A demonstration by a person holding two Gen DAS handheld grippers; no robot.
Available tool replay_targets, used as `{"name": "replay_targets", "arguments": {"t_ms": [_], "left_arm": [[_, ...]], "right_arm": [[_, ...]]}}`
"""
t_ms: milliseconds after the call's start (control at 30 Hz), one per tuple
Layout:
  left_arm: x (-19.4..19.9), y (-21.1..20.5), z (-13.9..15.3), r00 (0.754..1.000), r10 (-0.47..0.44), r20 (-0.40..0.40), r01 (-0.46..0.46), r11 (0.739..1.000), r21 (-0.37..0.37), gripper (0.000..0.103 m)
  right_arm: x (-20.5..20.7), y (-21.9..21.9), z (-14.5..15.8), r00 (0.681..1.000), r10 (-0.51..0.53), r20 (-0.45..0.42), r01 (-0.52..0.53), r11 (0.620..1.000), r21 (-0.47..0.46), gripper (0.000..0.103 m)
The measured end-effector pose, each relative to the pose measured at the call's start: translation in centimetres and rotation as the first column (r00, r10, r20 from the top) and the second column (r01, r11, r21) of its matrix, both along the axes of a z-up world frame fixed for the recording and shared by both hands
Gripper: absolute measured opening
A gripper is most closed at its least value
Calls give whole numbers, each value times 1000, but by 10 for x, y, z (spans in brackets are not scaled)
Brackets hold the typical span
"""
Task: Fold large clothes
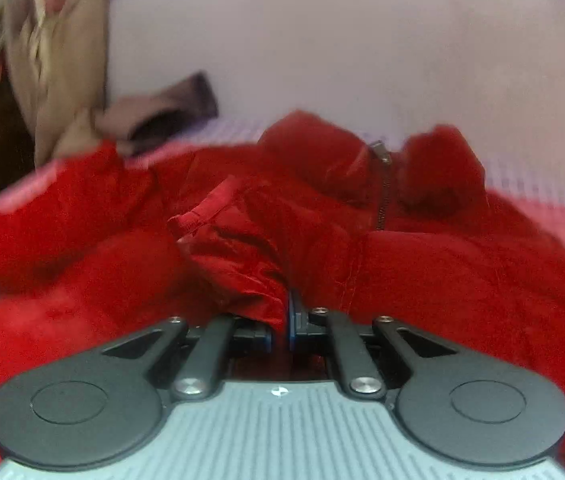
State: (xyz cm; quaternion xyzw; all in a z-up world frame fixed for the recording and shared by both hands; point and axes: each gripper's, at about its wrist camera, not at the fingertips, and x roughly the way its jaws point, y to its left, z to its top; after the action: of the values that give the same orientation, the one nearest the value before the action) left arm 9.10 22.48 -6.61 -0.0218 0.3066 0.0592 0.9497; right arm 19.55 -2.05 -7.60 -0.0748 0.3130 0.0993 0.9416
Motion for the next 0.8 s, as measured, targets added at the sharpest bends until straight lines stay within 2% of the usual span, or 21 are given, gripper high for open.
{"name": "replay_targets", "arguments": {"t_ms": [67, 133, 200, 267, 300, 333, 400, 500, 567, 700, 800], "left_arm": [[0, 5, 0, 1000, 9, -5, -9, 1000, -12, 103], [2, 12, -1, 1000, 25, -9, -25, 999, -38, 103], [4, 23, -2, 999, 43, -17, -44, 995, -85, 103], [6, 39, -2, 997, 68, -23, -71, 988, -140, 103], [7, 47, -2, 996, 85, -26, -88, 983, -158, 103], [7, 57, -3, 994, 108, -25, -111, 978, -177, 103], [6, 77, -3, 988, 154, -21, -154, 962, -226, 103], [4, 112, -6, 969, 244, -26, -240, 919, -312, 103], [5, 135, -9, 951, 304, -53, -303, 887, -349, 99], [7, 178, -15, 924, 372, -93, -375, 828, -417, 96], [6, 199, -14, 917, 391, -72, -382, 817, -432, 96]], "right_arm": [[-7, 16, -11, 999, 22, 29, -18, 993, -114, 10], [-13, 31, -19, 996, 50, 73, -30, 969, -245, 11], [-21, 47, -28, 991, 75, 112, -28, 929, -370, 11], [-26, 63, -39, 985, 102, 140, -20, 871, -491, 11], [-27, 67, -42, 983, 108, 149, -14, 852, -523, 11], [-28, 70, -45, 981, 113, 156, -10, 840, -543, 11], [-28, 69, -45, 981, 113, 157, -11, 843, -537, 11], [-28, 68, -45, 981, 114, 158, -12, 844, -536, 11], [-27, 67, -44, 981, 115, 158, -12, 844, -536, 11], [-27, 66, -46, 980, 118, 163, -13, 846, -533, 11], [-28, 67, -46, 979, 118, 164, -13, 846, -533, 11]]}}
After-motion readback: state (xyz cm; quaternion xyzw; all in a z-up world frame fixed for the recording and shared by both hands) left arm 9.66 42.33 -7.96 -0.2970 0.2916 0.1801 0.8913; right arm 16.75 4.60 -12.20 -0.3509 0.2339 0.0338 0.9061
